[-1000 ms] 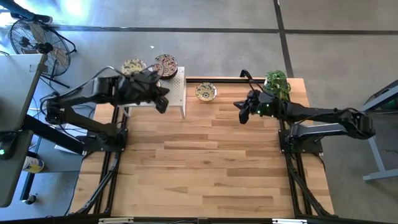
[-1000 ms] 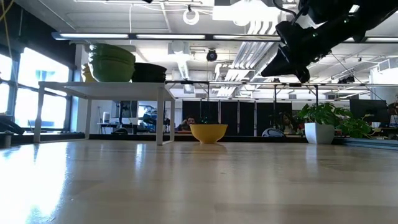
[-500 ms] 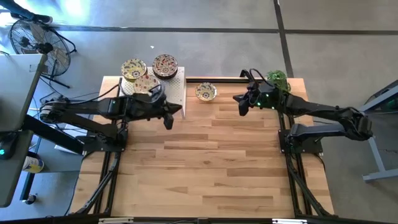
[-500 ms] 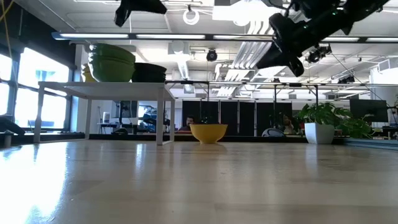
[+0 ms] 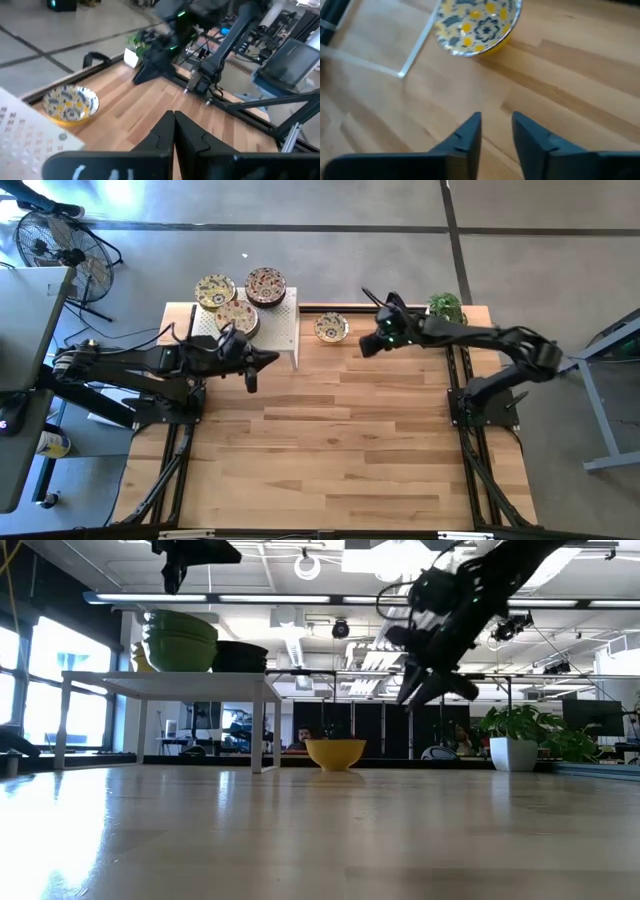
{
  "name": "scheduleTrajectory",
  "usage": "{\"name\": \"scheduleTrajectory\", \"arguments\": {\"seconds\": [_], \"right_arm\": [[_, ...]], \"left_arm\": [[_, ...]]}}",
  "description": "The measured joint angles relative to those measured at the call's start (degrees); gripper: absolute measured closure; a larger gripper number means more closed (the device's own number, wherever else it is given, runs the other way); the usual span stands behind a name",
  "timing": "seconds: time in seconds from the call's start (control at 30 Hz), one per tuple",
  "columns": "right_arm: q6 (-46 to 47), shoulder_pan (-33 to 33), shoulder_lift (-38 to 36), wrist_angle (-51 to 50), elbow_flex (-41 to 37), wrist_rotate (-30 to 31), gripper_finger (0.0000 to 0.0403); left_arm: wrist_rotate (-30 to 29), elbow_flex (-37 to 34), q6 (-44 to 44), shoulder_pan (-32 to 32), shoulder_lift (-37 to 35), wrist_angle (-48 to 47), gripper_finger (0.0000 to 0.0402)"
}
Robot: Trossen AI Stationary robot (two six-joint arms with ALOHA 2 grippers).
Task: Pick & Place Mini bowls
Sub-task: Stack the yellow patterned bowl on the stacked yellow patterned bowls on the shelf
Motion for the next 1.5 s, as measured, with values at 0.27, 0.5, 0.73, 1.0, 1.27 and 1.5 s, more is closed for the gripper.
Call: {"name": "scheduleTrajectory", "arguments": {"seconds": [0.27, 0.5, 0.73, 1.0, 1.27, 1.5], "right_arm": [[5.10, -3.58, 16.09, 2.16, 11.55, 1.24, 0.0225], [4.99, -5.96, 25.63, 2.27, 19.86, 1.74, 0.0226], [7.03, -6.63, 30.91, 3.93, 21.96, -1.30, 0.0271], [7.06, -6.58, 31.08, 4.51, 21.98, -1.84, 0.0377], [5.00, -5.79, 26.94, 1.24, 21.92, -3.35, 0.0396], [1.17, 1.32, 16.44, -13.71, 22.01, 1.32, 0.0395]], "left_arm": [[2.83, 0.02, 2.67, 0.00, 0.03, 0.06, 0.0402], [5.55, 0.04, 2.75, 0.00, 0.89, -0.51, 0.0402], [9.55, 0.04, 2.68, 0.00, 0.90, -1.29, 0.0401], [14.08, 0.04, 1.49, -0.02, 0.91, -9.27, 0.0401], [7.07, 0.04, 0.40, 0.00, -4.90, -15.95, 0.0402], [6.20, 0.07, -2.23, -0.12, -8.10, -22.58, 0.0402]]}}
